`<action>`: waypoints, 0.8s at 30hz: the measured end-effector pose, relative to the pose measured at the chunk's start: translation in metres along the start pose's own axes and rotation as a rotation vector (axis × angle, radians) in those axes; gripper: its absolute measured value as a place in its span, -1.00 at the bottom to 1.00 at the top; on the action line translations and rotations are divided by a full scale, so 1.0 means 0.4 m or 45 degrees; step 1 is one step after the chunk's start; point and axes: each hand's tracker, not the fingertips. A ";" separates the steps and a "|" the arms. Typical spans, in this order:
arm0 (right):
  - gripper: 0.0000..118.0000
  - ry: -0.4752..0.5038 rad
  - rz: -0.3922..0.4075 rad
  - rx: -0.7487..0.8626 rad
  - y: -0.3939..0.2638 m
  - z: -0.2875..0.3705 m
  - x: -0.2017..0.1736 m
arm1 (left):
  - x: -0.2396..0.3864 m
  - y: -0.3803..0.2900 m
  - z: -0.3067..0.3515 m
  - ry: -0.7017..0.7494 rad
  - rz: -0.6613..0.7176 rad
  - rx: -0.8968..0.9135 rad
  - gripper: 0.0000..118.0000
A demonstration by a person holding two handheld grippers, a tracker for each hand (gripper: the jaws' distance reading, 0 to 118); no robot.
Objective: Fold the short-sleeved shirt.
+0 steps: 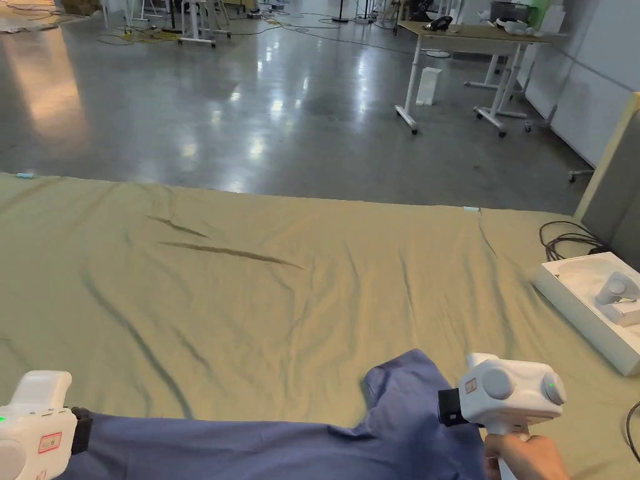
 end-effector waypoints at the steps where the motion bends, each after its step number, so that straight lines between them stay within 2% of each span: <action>1: 0.06 -0.003 -0.004 -0.010 0.005 -0.013 -0.002 | 0.001 -0.003 0.000 0.004 0.003 -0.006 -0.93; 3: 0.00 -0.024 0.013 -0.001 0.001 -0.019 -0.019 | 0.006 -0.015 -0.001 0.010 0.010 -0.009 -0.93; 4: -0.10 -0.042 0.029 0.007 0.000 -0.019 -0.026 | 0.006 -0.018 -0.003 0.012 0.015 -0.014 -0.93; 5: -0.29 -0.063 0.045 0.045 -0.006 -0.013 -0.035 | 0.007 -0.021 -0.005 0.016 0.018 -0.021 -0.93; 7: -0.95 -0.061 0.082 0.065 -0.011 -0.009 -0.052 | 0.008 -0.030 -0.011 0.023 0.023 -0.029 -0.93; 8: -0.98 -0.027 0.096 0.065 -0.013 -0.009 -0.058 | 0.008 -0.033 -0.013 0.026 0.026 -0.034 -0.93; 11: -1.00 -0.029 0.115 0.090 -0.029 -0.001 -0.060 | 0.010 -0.040 -0.013 0.030 0.031 -0.042 -0.93; 13: -1.00 0.035 0.047 0.151 -0.043 0.035 -0.047 | 0.007 -0.043 -0.004 0.020 0.037 -0.037 -0.93; 15: -1.00 0.083 0.017 0.212 -0.062 0.087 -0.033 | 0.007 -0.044 0.015 0.011 0.039 -0.027 -0.93; 24: -1.00 0.174 0.046 0.448 -0.181 0.388 0.016 | -0.029 -0.054 0.153 -0.053 0.052 0.071 -0.93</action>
